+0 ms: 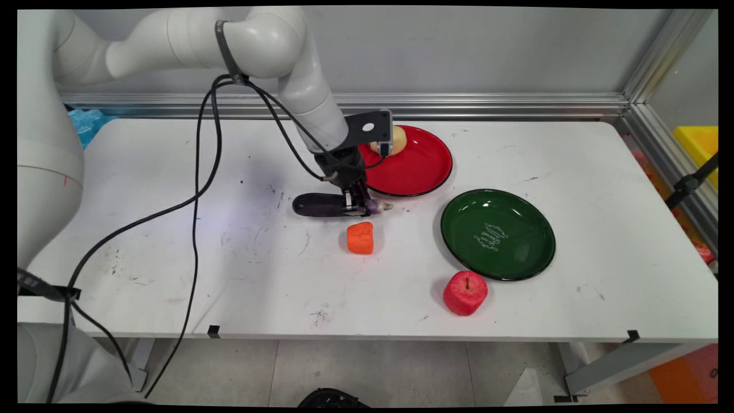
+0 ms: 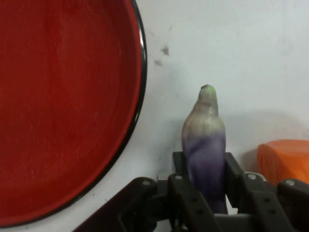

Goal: Place the picked object on the table

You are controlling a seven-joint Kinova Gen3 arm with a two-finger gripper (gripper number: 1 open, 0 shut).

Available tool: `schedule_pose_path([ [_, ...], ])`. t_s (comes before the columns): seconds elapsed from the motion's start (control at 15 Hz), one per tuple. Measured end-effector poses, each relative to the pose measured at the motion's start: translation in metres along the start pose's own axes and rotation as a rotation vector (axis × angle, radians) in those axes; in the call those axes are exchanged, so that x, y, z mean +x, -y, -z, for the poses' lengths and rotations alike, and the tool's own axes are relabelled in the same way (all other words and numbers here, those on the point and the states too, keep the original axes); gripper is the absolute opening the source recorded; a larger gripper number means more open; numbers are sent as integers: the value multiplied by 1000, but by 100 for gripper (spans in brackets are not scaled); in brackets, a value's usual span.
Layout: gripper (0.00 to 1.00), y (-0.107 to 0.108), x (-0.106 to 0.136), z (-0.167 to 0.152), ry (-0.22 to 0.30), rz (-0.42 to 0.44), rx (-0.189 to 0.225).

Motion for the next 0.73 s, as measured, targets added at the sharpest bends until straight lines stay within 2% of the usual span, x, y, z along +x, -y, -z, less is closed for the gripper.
schedule_pose_path([
  [0.2, 0, 1, 2, -5, -10, -4, -6],
  [0.27, 100, 1, 3, -7, -14, -6, -8],
  [0.73, 100, 6, 11, -14, -34, -14, -9],
])
